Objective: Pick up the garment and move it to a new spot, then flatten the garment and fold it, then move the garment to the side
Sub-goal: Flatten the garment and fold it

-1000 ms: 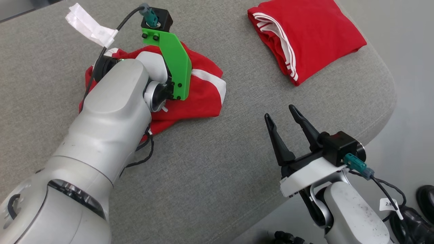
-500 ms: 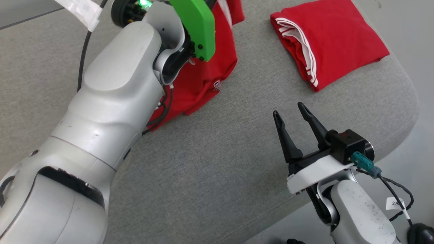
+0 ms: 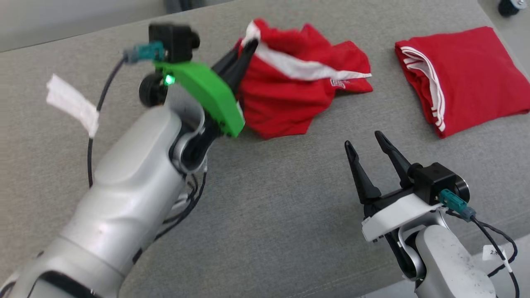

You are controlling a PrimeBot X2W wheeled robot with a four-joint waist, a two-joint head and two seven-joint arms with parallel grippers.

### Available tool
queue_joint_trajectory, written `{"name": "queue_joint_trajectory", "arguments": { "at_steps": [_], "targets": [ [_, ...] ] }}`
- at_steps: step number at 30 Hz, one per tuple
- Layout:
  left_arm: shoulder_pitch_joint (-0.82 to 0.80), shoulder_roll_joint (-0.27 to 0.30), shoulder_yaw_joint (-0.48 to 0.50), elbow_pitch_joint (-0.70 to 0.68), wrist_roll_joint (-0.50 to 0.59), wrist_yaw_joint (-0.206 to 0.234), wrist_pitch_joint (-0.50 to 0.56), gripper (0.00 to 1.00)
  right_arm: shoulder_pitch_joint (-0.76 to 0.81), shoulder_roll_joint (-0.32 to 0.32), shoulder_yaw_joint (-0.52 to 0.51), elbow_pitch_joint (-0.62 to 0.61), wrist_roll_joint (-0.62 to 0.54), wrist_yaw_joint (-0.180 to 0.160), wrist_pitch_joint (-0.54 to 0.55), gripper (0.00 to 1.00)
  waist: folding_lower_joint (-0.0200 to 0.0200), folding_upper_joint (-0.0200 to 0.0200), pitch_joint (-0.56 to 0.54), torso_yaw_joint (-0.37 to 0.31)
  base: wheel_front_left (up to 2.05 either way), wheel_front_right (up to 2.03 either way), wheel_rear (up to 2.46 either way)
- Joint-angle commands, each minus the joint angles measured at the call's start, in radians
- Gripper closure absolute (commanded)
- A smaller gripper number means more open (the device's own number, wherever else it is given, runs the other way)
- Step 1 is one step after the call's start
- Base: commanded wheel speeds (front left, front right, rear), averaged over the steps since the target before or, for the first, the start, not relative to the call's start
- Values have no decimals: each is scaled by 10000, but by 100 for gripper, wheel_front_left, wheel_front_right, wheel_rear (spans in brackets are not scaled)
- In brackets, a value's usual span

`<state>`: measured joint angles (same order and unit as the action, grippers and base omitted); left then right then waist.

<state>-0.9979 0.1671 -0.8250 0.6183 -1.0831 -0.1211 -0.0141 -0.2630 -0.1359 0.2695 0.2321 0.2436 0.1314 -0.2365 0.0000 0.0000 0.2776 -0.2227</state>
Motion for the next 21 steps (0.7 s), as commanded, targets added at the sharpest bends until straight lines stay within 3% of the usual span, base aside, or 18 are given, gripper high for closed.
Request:
{"name": "queue_joint_trajectory", "arguments": {
  "at_steps": [1, 12, 19, 20, 21],
  "targets": [
    [627, 200, -49, -134, -127, 75, -69, 100, 163, -63, -73, -81, -15, -16, 54, 0, 0, 0, -334, 755, 0, 0, 0],
    [4057, 1256, 460, -1386, -776, 1038, -1351, 100, 362, -182, -26, -450, -108, -16, 434, 0, 0, 0, -727, 1765, 0, 0, 0],
    [4721, 1527, 497, -1220, -501, 1115, -1964, 100, 413, -218, 98, -481, -28, -16, 569, 0, 0, 0, -982, 1864, 0, 0, 0],
    [4793, 1514, 480, -1158, -473, 1121, -2009, 61, 420, -224, 118, -480, -15, -16, 581, 0, 0, 0, -1010, 1848, 0, 0, 0],
    [4870, 1468, 540, -1088, -534, 1152, -2060, 0, 437, -233, 143, -475, 5, -16, 580, 0, 0, 0, -1053, 1821, 0, 0, 0]
  ]
}}
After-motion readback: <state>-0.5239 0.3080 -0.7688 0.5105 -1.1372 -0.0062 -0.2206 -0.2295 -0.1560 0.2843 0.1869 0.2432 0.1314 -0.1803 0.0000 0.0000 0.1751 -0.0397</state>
